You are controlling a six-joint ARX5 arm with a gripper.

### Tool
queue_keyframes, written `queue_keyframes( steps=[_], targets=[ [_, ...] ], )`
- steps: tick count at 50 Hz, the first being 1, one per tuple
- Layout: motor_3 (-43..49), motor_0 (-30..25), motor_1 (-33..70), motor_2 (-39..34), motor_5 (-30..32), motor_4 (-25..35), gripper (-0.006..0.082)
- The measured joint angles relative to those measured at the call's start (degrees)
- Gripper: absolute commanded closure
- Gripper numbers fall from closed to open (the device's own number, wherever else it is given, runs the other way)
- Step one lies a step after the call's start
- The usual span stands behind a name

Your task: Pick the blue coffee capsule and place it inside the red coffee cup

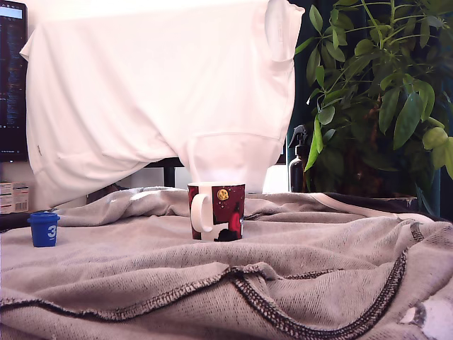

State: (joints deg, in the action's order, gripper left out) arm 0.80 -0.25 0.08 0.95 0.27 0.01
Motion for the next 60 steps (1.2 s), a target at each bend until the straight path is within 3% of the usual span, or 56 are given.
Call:
queue_keyframes(
  steps=[4,21,30,38,46,49,52,56,60],
  targets=[
    [0.7,0.0,-0.3,-0.2,-3.7,3.1,0.0786],
    [1.2,0.0,-0.3,-0.6,-7.0,7.5,0.0786],
    [-6.7,0.0,-0.3,-0.6,-15.1,12.2,0.0784],
    [-10.9,-0.1,-0.3,-0.6,-16.7,17.7,0.0778],
    [-10.5,-0.9,-0.2,-0.6,-16.7,18.0,0.0762],
    [-10.7,-1.2,0.3,-0.6,-16.7,17.9,0.0618],
    [-11.0,-1.6,2.3,-0.6,-16.0,17.6,0.0302],
    [-11.7,-2.2,6.3,-0.6,-14.2,15.9,-0.0034],
    [-12.7,-3.0,10.5,-0.6,-13.3,13.9,-0.0018]
  ],
)
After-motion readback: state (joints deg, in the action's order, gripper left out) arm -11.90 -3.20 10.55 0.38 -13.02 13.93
